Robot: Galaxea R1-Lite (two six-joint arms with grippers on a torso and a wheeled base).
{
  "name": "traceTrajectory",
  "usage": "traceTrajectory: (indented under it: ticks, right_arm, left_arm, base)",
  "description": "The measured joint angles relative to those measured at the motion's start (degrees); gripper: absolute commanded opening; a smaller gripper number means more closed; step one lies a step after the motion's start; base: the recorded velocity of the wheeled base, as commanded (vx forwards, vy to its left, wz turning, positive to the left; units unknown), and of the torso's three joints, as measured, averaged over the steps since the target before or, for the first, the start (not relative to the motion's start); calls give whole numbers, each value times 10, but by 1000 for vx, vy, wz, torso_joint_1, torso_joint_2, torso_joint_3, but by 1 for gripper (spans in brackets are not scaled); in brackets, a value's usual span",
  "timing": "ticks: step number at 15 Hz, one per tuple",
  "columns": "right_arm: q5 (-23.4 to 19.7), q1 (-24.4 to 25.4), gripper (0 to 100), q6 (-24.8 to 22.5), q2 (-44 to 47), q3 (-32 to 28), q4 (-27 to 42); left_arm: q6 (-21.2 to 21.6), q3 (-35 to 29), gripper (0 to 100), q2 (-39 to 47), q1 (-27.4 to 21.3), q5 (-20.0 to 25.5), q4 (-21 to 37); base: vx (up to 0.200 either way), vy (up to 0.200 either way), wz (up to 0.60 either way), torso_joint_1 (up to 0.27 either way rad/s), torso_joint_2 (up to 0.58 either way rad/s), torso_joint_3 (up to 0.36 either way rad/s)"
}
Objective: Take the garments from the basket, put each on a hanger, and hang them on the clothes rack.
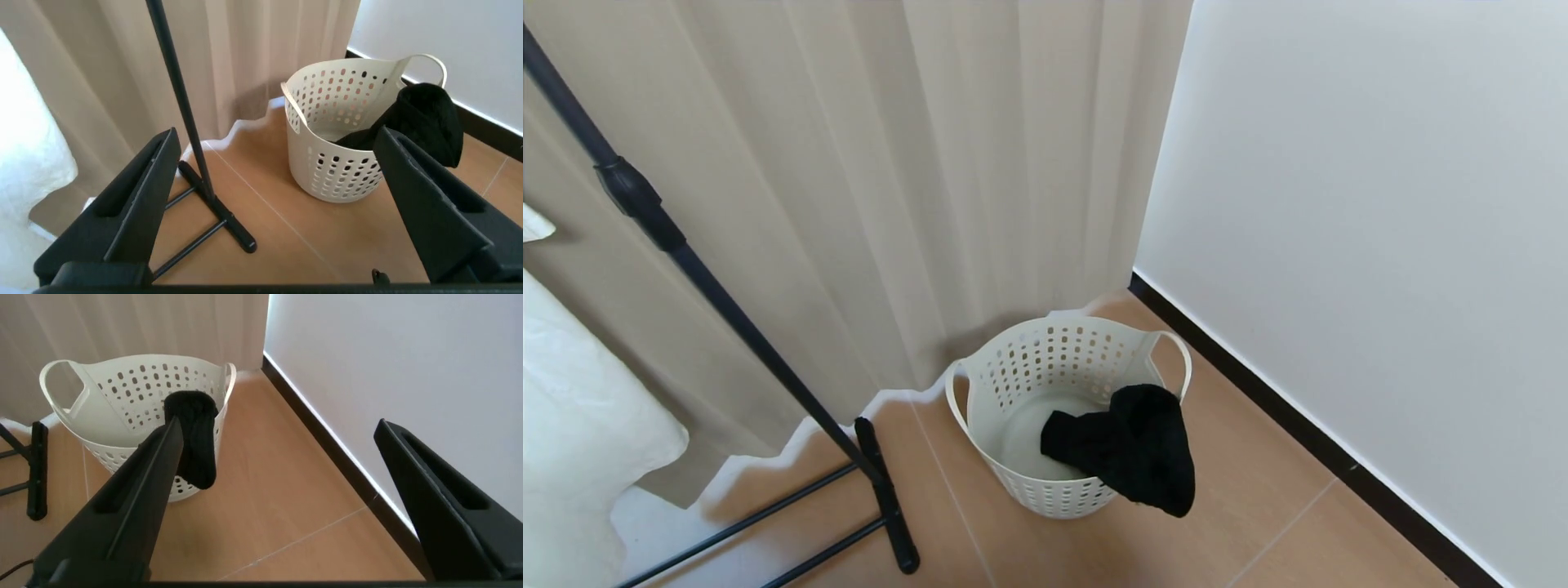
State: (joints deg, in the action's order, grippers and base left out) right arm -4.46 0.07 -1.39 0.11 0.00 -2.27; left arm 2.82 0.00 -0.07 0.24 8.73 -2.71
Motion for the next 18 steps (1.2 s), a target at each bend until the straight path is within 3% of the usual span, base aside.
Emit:
traceTrajectory:
  ticks: [18]
  right_arm:
    - [0,0,100,0,0,0,0]
  left_arm:
    - [-3,0,100,0,0,2,0]
  base:
    - [0,0,0,0,2,-185]
